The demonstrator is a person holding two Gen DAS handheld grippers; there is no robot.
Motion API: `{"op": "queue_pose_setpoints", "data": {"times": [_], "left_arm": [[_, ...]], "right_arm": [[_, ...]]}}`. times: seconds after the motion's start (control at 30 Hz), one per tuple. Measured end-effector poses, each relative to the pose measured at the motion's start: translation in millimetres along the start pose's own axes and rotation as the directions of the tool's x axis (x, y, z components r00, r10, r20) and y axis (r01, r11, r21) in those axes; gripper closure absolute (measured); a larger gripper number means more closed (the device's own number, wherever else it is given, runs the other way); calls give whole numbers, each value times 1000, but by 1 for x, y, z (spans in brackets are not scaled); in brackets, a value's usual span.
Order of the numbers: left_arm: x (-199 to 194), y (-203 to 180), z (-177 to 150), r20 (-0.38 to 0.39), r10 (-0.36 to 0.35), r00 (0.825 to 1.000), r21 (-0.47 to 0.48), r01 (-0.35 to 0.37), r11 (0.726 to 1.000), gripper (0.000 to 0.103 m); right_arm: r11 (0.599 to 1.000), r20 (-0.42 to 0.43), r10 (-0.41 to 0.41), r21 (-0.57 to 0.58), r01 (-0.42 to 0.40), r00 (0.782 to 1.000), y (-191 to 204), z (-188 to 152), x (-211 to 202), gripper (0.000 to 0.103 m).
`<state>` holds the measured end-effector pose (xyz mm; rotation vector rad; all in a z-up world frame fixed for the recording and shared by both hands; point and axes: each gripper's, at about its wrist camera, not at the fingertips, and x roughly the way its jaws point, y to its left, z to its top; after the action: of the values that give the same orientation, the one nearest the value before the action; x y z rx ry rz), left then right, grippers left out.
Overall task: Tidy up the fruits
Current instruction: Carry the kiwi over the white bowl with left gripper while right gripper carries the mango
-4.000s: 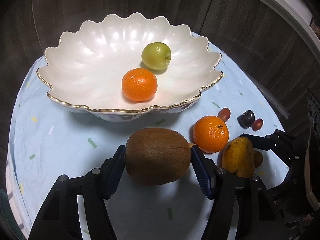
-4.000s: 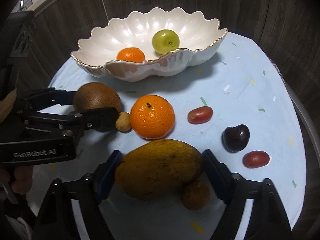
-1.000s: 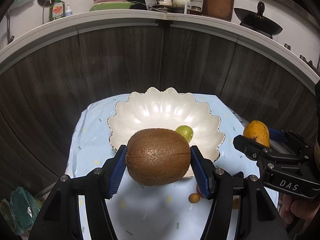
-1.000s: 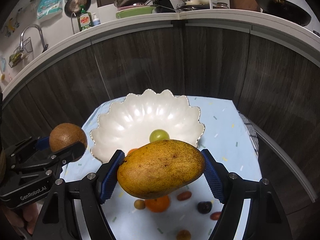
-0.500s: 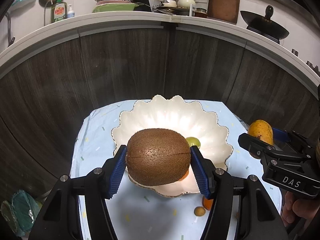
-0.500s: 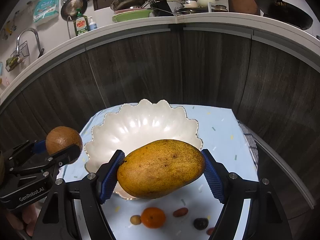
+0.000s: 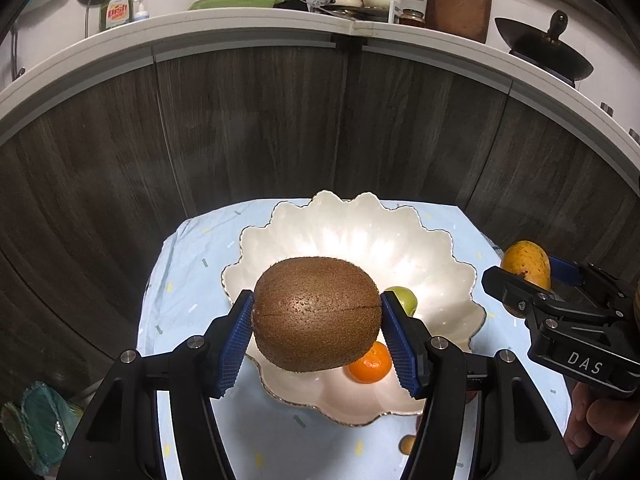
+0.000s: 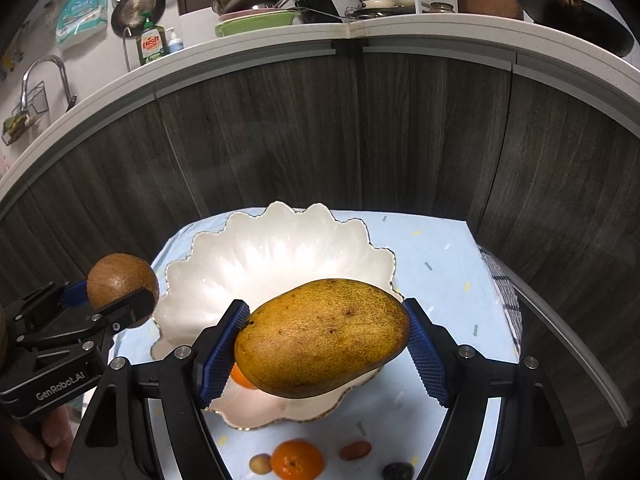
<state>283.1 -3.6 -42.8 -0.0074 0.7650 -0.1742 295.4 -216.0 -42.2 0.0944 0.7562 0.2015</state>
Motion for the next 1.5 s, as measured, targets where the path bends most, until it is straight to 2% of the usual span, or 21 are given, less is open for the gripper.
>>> {"op": "queue_pose_setpoints", "data": {"times": [0.63, 1.5], "left_arm": [[37, 6, -4, -62, 0, 998, -17, -1, 1000, 42], [62, 7, -9, -121, 18, 992, -6, -18, 1000, 41]], "right_arm": [[1000, -58, -15, 10, 15, 998, -7, -1, 37, 26], [999, -130, -20, 35, 25, 991, -14, -6, 64, 26]]}}
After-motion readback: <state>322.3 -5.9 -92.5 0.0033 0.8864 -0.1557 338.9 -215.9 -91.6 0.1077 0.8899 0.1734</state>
